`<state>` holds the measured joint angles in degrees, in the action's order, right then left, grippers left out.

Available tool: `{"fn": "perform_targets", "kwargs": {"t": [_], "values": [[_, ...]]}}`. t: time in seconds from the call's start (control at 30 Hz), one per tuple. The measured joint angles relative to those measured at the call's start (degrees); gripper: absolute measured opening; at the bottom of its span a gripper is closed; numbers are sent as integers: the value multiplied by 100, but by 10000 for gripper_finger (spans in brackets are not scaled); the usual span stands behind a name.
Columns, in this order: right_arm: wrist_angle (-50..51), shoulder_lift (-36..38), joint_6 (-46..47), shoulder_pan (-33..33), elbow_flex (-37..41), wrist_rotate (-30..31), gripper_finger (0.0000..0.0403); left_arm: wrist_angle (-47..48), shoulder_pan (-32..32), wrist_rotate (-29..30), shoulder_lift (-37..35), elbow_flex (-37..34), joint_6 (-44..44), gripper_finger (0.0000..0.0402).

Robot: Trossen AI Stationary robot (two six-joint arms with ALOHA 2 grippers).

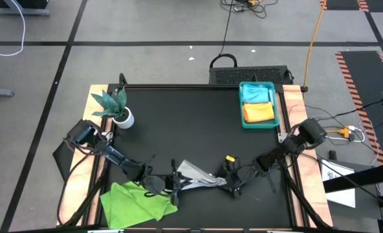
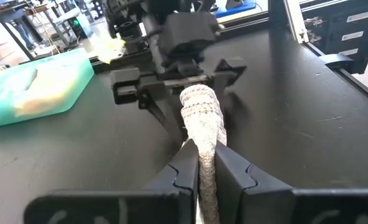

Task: Fold microfiber towels
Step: Fold the white microfiber cloth

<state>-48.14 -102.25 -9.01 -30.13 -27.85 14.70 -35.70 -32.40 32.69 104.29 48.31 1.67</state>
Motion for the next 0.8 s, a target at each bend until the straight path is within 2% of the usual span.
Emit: {"fn": "perform_targets", "kwargs": {"t": [0.1, 0.2, 0.37, 0.5, 0.57, 0.7, 0.8], "values": [[-48, -321, -480, 0, -303, 20, 272, 1, 0, 0, 0, 0, -18, 29], [-8, -461, -519, 8, -534, 51, 252, 0, 0, 0, 0, 0, -24, 17], [139, -394, -206, -54, -588, 605, 151, -2, -33, 8, 0, 0, -39, 10], [170, -285, 93, -231, -588, 919, 47, -42, -106, 13, -12, 0, -51, 28], [194, -116, 209, -347, -593, 931, 13, -44, -172, 15, -93, 0, -83, 36], [258, 614, 1029, -571, -605, 925, 16, -44, -435, 22, -412, -4, -229, 39], [724, 1361, 1639, -648, -638, 927, 9, -41, -625, 77, -740, 2, -247, 27]]}}
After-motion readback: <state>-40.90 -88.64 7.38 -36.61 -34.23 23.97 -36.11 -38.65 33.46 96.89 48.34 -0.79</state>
